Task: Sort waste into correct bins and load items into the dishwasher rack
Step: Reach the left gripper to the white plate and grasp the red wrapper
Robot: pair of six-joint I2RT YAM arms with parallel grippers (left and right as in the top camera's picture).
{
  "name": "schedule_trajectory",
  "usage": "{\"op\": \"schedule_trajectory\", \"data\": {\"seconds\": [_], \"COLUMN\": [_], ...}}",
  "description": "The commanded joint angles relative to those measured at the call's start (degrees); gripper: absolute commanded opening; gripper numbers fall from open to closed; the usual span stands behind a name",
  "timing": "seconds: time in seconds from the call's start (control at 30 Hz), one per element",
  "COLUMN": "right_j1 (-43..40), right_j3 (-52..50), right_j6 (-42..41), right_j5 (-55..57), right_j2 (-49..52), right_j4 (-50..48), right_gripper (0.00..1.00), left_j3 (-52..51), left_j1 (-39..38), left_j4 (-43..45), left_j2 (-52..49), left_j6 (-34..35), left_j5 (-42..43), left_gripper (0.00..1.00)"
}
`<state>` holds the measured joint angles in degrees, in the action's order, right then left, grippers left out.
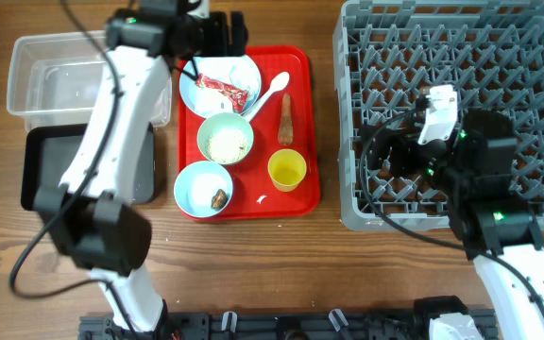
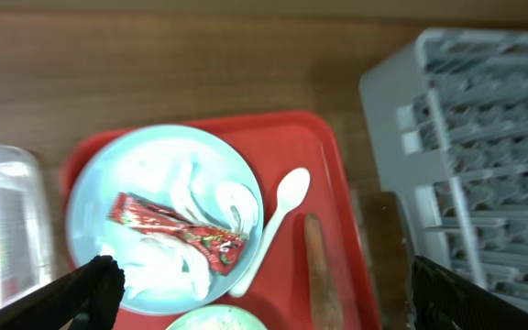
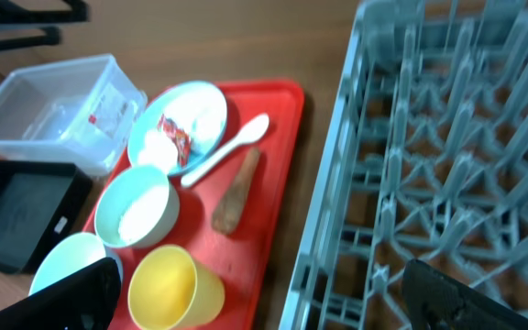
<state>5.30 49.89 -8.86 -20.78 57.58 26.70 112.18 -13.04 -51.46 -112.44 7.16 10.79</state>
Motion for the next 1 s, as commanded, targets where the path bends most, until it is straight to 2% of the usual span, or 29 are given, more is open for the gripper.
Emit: {"op": "schedule_trajectory", "data": {"seconds": [0.0,0.17,0.33,0.57,0.73,0.97], "right_j1": [-0.13,-0.13,-0.13,-0.13,-0.13,-0.13], "right_j3": [1.20,1.20,1.20,1.20,1.20,1.20], "right_j6": [-1.86,-1.84,-1.79,-1.64,-1.64,-1.62], "right_j5": [-1.60,-1.62,-1.62,-1.60,-1.60,-1.60], "right_j2": [2.05,4.55,6.32,7.85,8.07,8.11], "right_j4": [0.81,0.87,1.16,2.56,3.30,3.61], "right_gripper": [1.00,1.00,1.00,1.00,1.00,1.00], "left_j3": [1.25,1.22,1.18,1.07,1.07,1.07], "left_j1": [-0.24,-0.70,-2.84,-6.80,-7.08,-6.67], "left_j4": [1.60,1.60,1.60,1.53,1.62,2.05], "left_j2": [-5.25,-11.43,-15.87,-19.52,-21.79,-23.50], "left_j6": [4.31,18.99,25.38,31.58,34.53,35.15], "left_j5": [0.04,-8.74,-14.34,-23.56,-23.91,-23.89], "left_gripper": [1.00,0.98,0.91,0.93,0.94,0.96]}}
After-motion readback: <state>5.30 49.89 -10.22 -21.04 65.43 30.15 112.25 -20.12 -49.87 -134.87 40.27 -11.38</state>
